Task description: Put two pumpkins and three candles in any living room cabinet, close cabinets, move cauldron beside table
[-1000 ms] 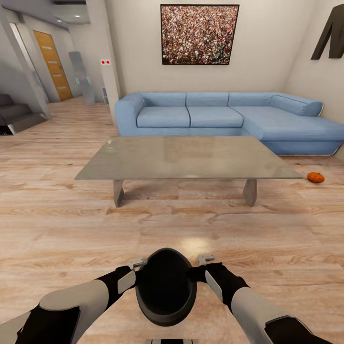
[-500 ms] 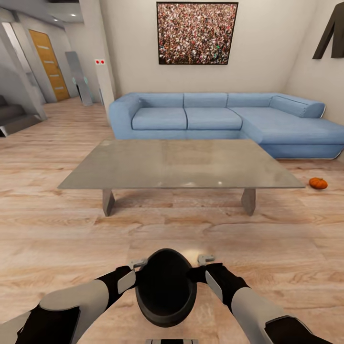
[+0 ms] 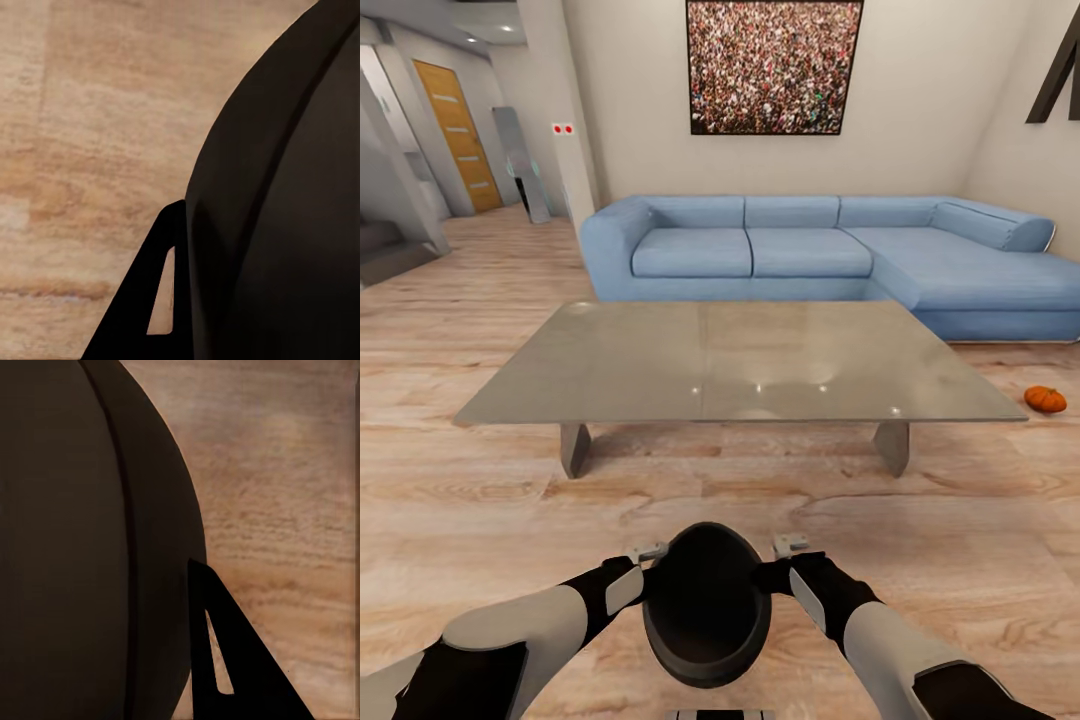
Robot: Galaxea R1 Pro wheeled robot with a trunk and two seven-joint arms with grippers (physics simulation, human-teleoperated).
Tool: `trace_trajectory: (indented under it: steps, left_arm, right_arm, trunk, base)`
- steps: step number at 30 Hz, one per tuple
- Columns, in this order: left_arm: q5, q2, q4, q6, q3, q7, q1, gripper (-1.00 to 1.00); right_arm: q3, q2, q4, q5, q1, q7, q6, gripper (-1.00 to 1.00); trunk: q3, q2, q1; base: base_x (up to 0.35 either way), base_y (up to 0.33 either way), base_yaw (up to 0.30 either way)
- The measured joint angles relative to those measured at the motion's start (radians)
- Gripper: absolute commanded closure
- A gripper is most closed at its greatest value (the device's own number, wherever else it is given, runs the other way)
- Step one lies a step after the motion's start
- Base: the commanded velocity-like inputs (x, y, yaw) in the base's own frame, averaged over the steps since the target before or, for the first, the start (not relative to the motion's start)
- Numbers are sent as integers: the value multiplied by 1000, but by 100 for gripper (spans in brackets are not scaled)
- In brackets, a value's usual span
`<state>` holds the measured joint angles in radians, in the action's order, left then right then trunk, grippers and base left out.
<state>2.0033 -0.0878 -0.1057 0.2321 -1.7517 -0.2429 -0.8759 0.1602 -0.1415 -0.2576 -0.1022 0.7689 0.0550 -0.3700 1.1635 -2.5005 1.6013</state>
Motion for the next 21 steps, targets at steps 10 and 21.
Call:
trace_trajectory:
  steps: [10,21]
  left_arm:
    - [0,0,0,-2,0,0,0,100]
    - [1,0,-1,-5,0,0,0,100]
  right_arm:
    - [0,0,0,0,0,0,1,100]
    - [-1,0,-1,3,0,0,3,100]
  trunk:
    - [0,0,0]
    - [0,0,0]
  base:
    - [329,0,0]
    - [149,0,0]
